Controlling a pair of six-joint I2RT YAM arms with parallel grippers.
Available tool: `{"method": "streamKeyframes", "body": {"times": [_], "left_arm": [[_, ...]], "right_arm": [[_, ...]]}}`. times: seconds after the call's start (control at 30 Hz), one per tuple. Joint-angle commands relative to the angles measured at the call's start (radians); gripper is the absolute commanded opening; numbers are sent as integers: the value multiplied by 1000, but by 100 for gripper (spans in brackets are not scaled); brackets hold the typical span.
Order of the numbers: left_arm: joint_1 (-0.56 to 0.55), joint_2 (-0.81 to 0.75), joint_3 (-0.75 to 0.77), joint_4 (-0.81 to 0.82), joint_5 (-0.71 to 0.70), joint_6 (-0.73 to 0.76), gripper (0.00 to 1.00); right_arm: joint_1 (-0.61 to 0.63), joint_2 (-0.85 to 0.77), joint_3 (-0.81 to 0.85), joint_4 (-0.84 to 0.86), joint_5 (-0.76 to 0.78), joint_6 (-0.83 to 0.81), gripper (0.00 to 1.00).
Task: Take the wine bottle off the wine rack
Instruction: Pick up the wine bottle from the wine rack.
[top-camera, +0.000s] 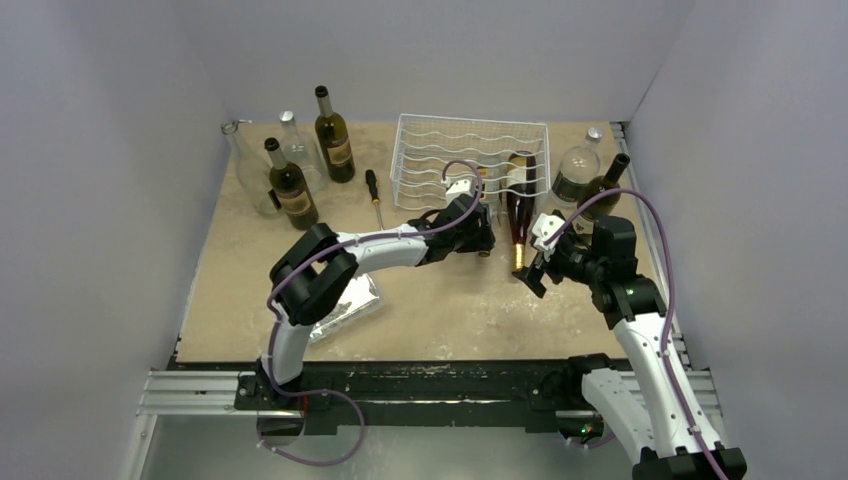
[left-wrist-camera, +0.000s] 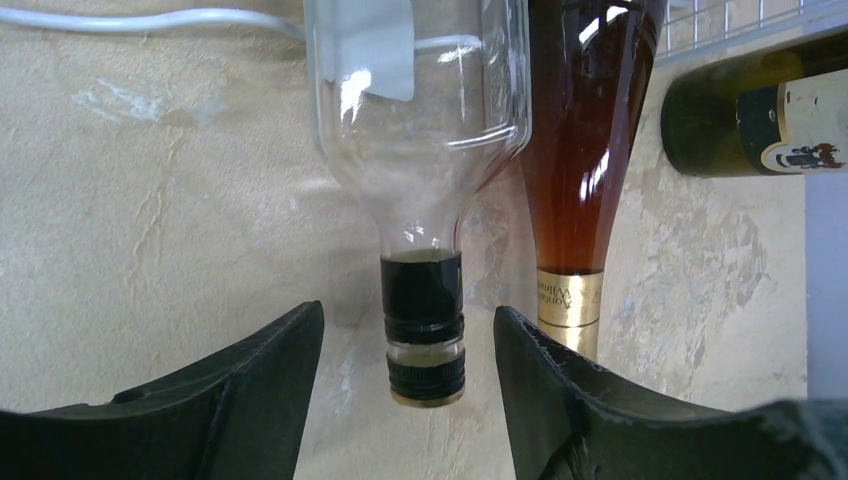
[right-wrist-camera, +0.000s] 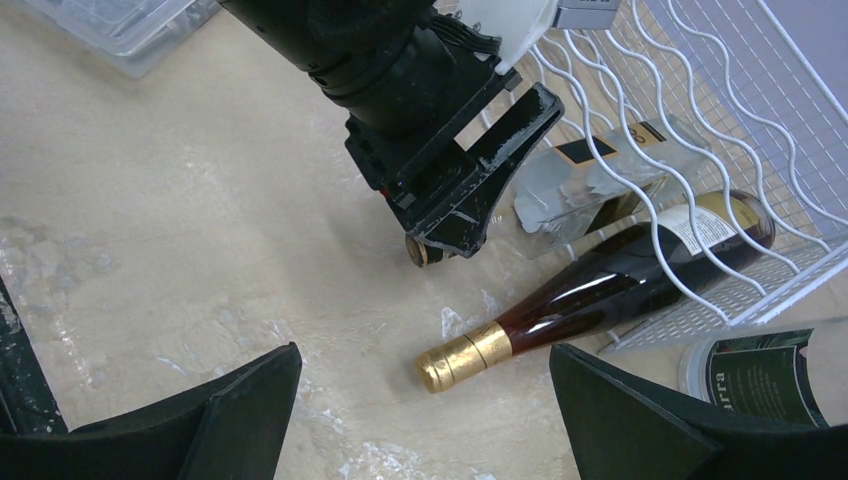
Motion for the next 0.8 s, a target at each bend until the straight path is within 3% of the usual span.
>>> {"method": "streamKeyframes", "body": {"times": [0.0, 0.77], "left_arm": [[-2, 37, 70, 78, -41, 26, 61], [9, 146, 142, 90, -52, -7, 43]], "right_arm": [[-6, -11, -5, 29, 10, -2, 99], [-7, -9, -7, 30, 12, -4, 99]]}}
